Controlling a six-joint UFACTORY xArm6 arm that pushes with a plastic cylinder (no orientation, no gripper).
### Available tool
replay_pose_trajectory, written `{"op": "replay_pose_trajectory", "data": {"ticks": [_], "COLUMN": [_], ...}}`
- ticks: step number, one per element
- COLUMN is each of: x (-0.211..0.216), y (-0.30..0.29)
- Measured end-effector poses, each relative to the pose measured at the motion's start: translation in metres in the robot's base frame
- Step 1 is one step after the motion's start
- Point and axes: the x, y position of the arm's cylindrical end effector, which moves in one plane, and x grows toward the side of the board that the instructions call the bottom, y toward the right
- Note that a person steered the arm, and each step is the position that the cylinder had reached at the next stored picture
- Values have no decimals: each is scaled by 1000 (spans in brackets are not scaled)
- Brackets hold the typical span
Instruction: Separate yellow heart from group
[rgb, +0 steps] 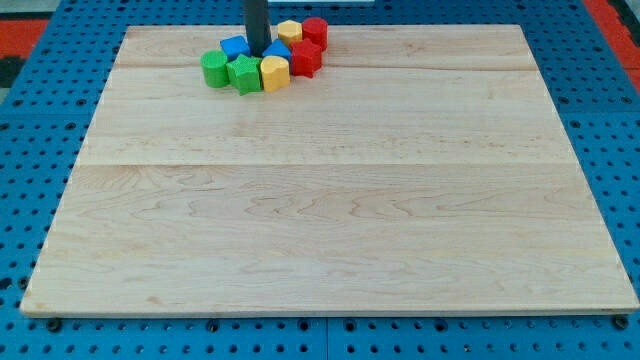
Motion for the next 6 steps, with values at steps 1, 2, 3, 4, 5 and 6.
{"op": "replay_pose_trajectory", "data": {"ticks": [1,2,3,4,5,6], "x": [21,45,46,51,51,51], "y": [0,0,23,61,99,141]}}
